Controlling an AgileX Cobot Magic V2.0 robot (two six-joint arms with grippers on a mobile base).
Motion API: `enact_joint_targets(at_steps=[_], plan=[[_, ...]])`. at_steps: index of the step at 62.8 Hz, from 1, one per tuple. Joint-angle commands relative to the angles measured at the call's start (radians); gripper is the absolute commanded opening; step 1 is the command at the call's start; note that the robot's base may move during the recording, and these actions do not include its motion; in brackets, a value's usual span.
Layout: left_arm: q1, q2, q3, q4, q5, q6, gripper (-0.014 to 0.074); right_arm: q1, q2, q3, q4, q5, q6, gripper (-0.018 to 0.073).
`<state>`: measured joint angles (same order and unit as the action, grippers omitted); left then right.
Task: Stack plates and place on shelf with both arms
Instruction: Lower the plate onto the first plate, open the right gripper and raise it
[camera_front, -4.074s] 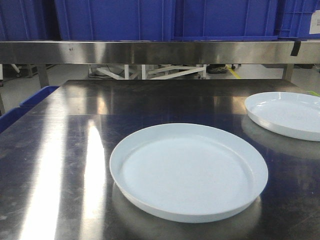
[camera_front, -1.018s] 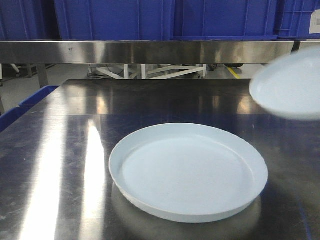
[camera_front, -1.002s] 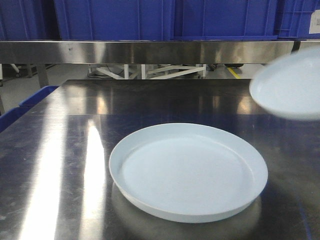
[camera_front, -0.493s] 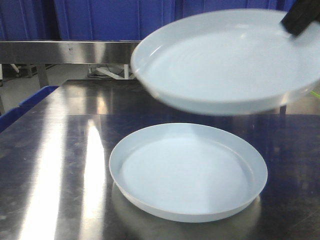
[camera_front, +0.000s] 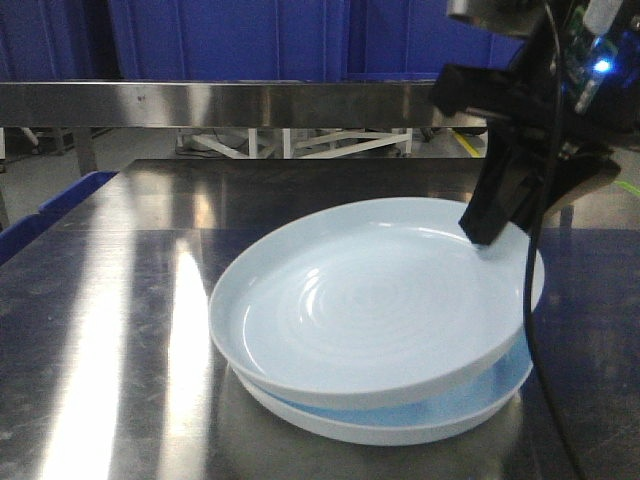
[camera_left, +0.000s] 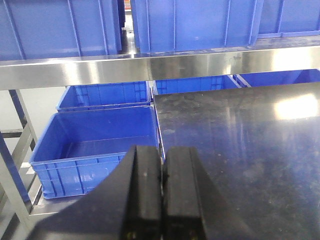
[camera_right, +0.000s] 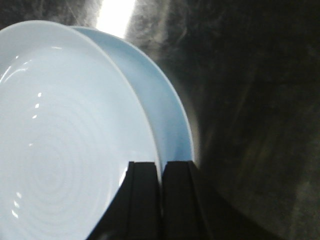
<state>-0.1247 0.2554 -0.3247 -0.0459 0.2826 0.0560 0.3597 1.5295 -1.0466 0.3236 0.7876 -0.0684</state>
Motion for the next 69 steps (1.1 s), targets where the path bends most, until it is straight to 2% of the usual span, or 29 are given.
enact_joint_targets(at_steps=[1,17,21,34,40,69], plan=[[0.001,0.008,-0.031,-0.004,-0.081,-0.007,0.0084,0.000,-0.007,-0.024,0.026,-0.036,-0.015,0.0057],[0.001,0.008,-0.031,-0.004,-0.081,-0.007,0.0084,0.000,0.003,-0.025,0.016,-0.033,-0.016,0.0063],[0.001,0.008,-0.031,-0.004,-0.081,-0.007,0.0084,0.000,0.003,-0.025,0.011,-0.032,-0.016,0.0091],[0.001,0.008,-0.031,-0.004,-0.081,-0.007,0.0084,0.000,-0.009,-0.027,0.005,-0.023,-0.023,0.0391],[0.001,0.008,-0.031,-0.004,-0.081,-0.007,0.0084,0.000,-0.028,-0.027,-0.001,-0.023,-0.023,0.0482],[0.001,0.008,-0.031,-0.004,-0.081,-0.007,0.0084,-0.001,-0.187,-0.027,-0.007,0.070,-0.023,0.0488]])
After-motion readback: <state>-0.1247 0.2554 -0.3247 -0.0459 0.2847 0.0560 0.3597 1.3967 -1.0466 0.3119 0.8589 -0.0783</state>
